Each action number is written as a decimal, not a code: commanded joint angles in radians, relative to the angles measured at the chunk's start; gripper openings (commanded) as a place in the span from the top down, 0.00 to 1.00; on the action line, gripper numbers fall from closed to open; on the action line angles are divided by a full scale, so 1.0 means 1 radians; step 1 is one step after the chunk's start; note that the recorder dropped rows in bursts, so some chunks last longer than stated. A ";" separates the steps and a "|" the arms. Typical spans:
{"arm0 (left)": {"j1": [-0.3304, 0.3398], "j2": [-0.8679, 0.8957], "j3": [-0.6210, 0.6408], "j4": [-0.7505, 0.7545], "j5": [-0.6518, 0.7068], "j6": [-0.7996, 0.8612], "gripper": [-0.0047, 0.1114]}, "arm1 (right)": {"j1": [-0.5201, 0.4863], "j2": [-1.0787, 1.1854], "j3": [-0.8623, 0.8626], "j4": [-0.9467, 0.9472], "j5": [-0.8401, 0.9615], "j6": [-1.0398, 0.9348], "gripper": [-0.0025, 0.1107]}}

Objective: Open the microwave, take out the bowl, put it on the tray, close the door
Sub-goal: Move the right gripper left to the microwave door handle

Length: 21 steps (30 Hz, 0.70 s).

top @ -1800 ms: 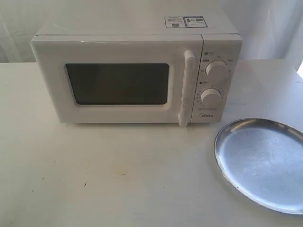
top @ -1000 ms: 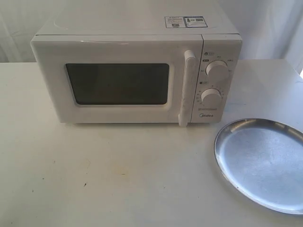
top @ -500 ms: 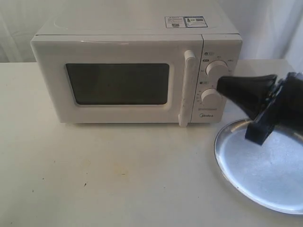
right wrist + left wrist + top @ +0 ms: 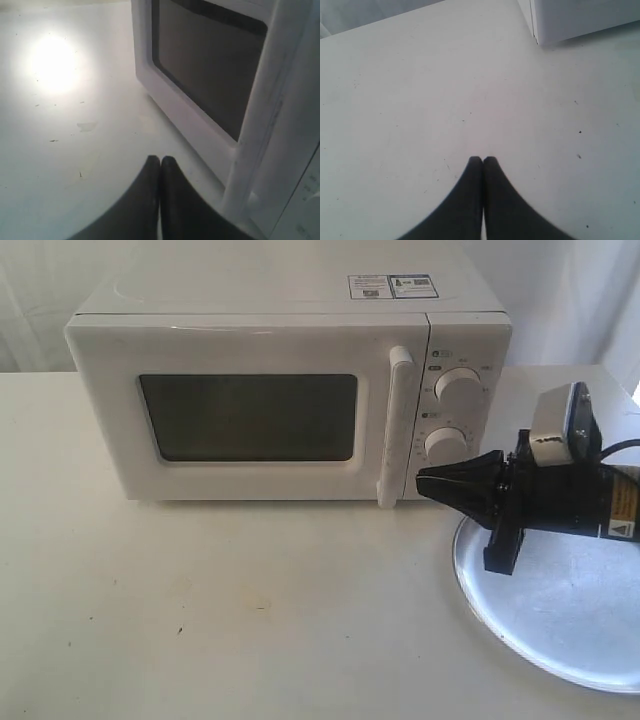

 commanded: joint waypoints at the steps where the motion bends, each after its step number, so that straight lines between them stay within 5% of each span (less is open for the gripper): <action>1: -0.006 -0.002 -0.002 -0.008 0.001 -0.003 0.96 | -0.011 0.051 -0.079 0.005 0.019 -0.077 0.98; 11: -0.006 -0.002 -0.002 -0.008 0.001 -0.003 0.96 | -0.011 0.062 -0.110 0.183 0.199 -0.051 0.98; 21: -0.006 -0.002 -0.002 -0.008 0.001 -0.003 0.96 | -0.005 0.122 -0.130 0.197 0.114 -0.086 0.96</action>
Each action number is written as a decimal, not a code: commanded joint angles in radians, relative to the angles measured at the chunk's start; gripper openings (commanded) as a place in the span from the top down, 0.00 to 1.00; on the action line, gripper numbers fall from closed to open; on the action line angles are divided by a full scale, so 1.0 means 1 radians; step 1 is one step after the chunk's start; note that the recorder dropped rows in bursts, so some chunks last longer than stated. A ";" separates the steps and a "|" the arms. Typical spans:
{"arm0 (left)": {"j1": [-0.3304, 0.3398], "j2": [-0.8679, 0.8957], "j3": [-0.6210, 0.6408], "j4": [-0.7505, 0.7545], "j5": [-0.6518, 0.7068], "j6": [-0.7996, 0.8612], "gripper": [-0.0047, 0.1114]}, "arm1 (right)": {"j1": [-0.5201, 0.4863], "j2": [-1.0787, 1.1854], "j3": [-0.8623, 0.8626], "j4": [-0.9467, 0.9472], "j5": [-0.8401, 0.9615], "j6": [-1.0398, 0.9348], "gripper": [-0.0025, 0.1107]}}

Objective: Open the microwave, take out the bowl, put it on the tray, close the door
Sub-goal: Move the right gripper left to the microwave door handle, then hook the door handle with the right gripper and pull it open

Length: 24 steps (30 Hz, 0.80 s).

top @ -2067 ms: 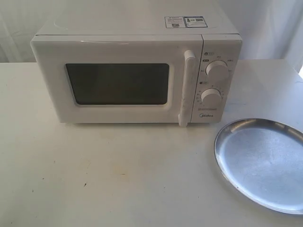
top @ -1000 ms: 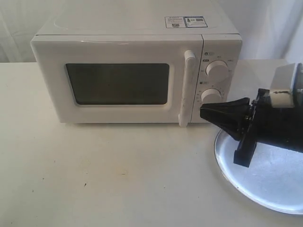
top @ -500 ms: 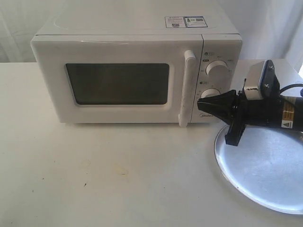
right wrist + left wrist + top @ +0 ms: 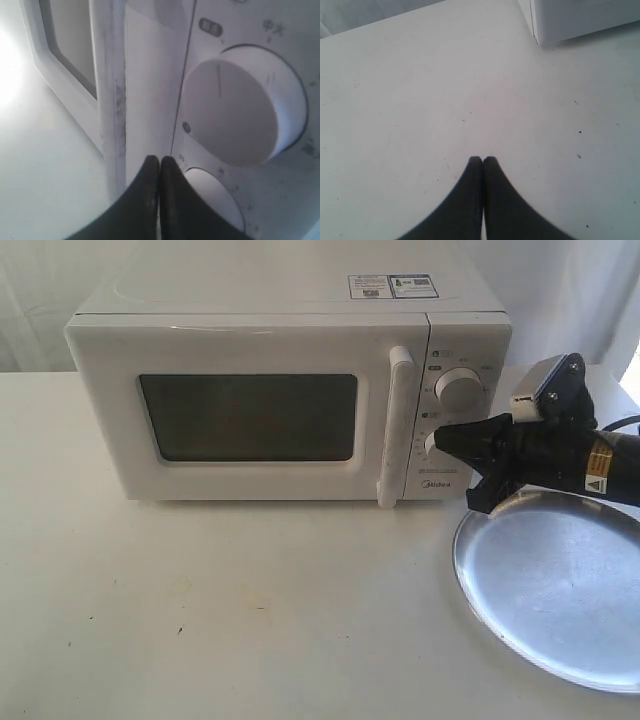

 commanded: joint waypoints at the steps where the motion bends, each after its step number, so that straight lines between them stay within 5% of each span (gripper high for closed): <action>1: -0.006 -0.002 -0.002 -0.008 0.001 -0.003 0.96 | 0.001 0.027 -0.003 -0.003 -0.058 -0.030 0.94; 5: -0.006 -0.002 -0.002 -0.008 0.001 -0.003 0.96 | 0.028 0.035 -0.003 0.011 -0.130 -0.047 0.76; 10: -0.006 -0.002 -0.002 -0.008 0.001 -0.003 0.96 | 0.080 0.042 -0.003 0.054 -0.119 -0.059 0.39; 12: -0.006 -0.002 -0.002 -0.008 0.001 -0.003 0.96 | 0.106 0.046 -0.003 0.072 -0.100 -0.062 0.33; 18: -0.006 -0.002 -0.002 -0.008 0.001 -0.003 0.96 | 0.194 0.064 -0.006 0.145 -0.059 -0.167 0.45; 24: -0.006 -0.002 -0.002 -0.008 0.001 -0.003 0.96 | 0.247 0.064 -0.006 0.109 -0.061 -0.246 0.87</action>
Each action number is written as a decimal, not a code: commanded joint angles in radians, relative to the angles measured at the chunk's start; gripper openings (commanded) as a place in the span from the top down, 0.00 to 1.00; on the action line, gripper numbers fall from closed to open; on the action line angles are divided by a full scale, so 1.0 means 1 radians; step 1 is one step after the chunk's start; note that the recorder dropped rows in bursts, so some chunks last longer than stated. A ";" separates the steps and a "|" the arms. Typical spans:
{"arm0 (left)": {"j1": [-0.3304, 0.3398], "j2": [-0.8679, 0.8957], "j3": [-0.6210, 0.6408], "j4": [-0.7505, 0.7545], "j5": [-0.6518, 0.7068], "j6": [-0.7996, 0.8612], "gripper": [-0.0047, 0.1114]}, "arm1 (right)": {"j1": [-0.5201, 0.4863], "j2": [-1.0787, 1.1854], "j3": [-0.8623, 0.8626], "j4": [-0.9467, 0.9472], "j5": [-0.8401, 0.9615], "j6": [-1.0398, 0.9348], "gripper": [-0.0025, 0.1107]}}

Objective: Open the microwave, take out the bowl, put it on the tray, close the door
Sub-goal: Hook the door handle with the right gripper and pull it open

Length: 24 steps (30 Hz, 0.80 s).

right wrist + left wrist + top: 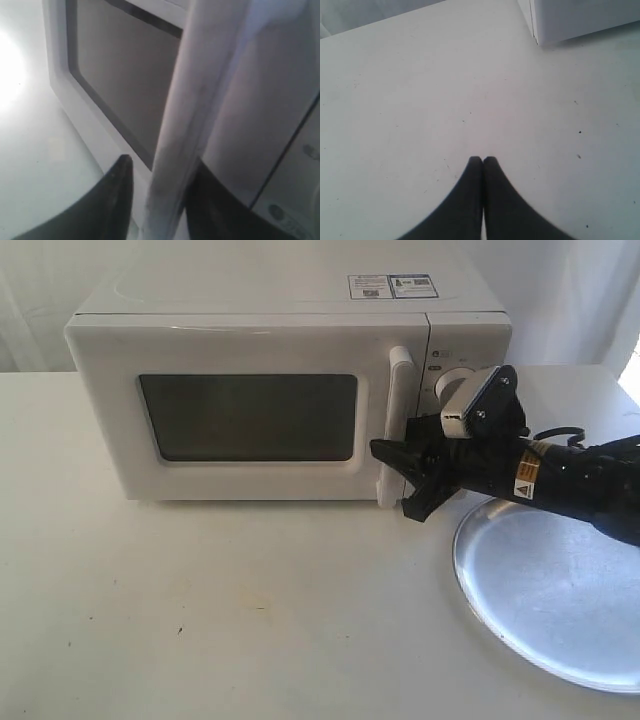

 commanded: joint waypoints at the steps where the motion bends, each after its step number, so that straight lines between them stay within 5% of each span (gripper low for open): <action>1: -0.006 -0.002 -0.002 -0.008 0.001 -0.003 0.96 | 0.048 0.002 0.001 -0.126 -0.060 -0.049 0.95; 9: -0.006 -0.002 -0.002 -0.008 0.001 -0.003 0.96 | 0.057 0.002 -0.003 -0.325 -0.197 -0.049 0.98; 24: -0.006 -0.002 -0.002 -0.008 0.001 -0.003 0.96 | 0.057 -0.006 -0.003 -0.367 -0.197 -0.022 0.98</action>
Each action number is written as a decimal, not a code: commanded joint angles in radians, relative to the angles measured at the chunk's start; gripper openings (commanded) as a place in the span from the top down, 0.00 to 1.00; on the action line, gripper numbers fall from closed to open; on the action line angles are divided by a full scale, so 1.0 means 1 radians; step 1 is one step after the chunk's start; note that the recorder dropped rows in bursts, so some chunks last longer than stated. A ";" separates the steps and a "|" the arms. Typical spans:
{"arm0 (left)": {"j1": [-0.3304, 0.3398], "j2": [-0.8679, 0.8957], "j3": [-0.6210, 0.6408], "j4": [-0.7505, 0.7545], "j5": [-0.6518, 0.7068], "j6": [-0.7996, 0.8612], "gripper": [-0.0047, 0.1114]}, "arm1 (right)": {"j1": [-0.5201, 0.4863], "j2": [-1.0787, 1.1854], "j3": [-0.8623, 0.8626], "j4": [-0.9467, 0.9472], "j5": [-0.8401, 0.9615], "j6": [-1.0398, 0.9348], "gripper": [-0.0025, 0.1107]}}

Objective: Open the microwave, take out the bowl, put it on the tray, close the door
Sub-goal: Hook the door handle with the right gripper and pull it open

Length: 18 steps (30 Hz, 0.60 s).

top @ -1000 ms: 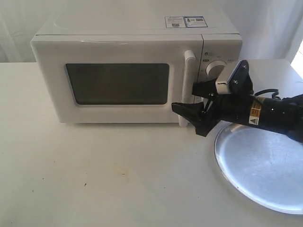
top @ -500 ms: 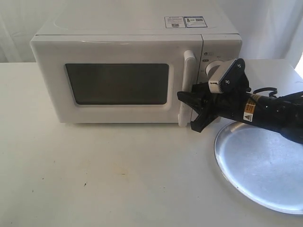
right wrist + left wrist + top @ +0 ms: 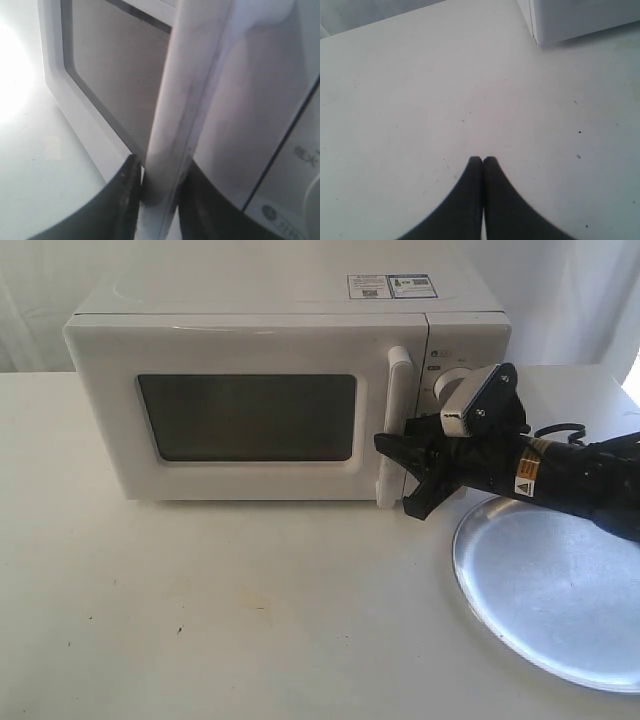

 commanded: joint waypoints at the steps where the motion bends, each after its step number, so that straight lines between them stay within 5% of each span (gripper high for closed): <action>1: -0.006 -0.002 -0.002 -0.008 0.001 -0.003 0.96 | 0.051 -0.010 0.005 -0.343 -0.194 -0.022 0.98; 18: -0.006 -0.002 -0.002 -0.008 0.001 -0.003 0.96 | 0.051 -0.167 0.045 -0.375 -0.194 0.002 0.98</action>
